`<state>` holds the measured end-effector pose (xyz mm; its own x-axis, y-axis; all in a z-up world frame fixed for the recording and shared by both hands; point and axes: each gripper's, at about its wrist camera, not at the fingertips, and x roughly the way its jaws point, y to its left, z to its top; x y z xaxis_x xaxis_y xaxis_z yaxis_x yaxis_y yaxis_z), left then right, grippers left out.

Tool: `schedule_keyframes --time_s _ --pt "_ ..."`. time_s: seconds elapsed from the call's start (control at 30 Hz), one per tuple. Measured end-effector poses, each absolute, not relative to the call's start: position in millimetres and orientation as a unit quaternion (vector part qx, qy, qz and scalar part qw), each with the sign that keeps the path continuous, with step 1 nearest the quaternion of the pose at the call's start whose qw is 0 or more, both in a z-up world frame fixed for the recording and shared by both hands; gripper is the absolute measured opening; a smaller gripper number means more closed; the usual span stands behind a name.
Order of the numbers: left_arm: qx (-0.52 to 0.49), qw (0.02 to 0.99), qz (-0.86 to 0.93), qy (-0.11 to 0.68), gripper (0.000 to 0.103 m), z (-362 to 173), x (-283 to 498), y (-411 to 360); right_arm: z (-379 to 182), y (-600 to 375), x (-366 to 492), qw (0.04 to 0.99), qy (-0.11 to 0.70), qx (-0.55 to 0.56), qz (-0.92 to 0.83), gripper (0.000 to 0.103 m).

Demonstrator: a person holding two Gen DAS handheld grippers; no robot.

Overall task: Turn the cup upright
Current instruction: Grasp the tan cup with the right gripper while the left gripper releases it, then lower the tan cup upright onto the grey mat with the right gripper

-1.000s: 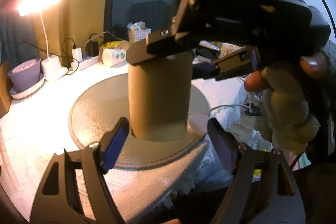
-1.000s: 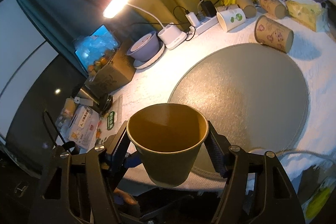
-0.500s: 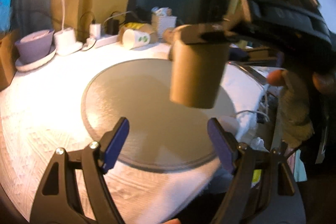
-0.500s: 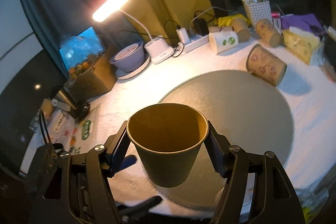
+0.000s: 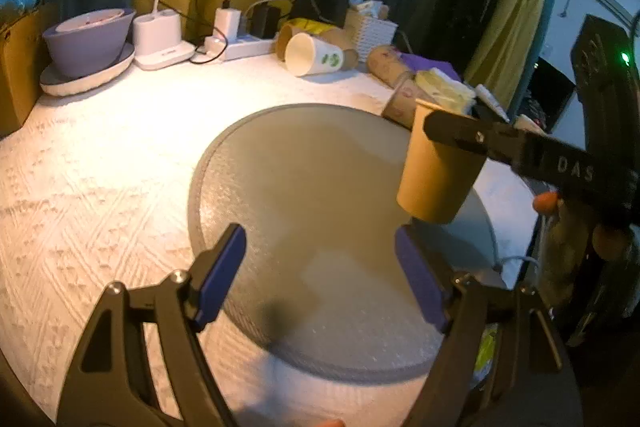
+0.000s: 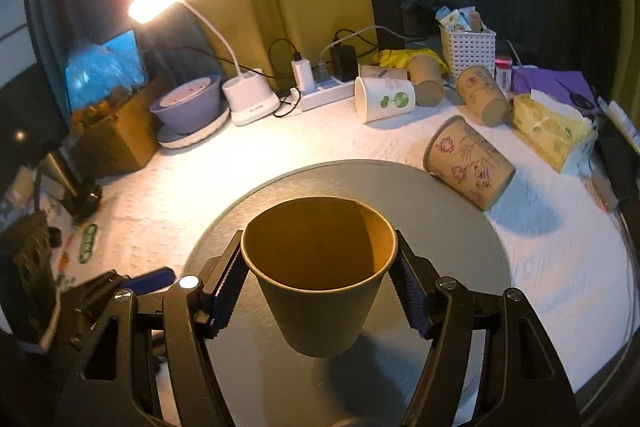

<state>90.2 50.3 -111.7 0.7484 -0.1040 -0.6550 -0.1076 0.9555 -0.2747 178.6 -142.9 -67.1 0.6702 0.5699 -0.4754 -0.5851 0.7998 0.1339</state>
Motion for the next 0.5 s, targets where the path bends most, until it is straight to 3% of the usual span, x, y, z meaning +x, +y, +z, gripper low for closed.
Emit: schedule_keyframes --time_s 0.5 --pt "-0.185 0.909 0.012 0.374 0.078 -125 117 70 -76 -114 200 0.913 0.248 -0.045 0.321 0.071"
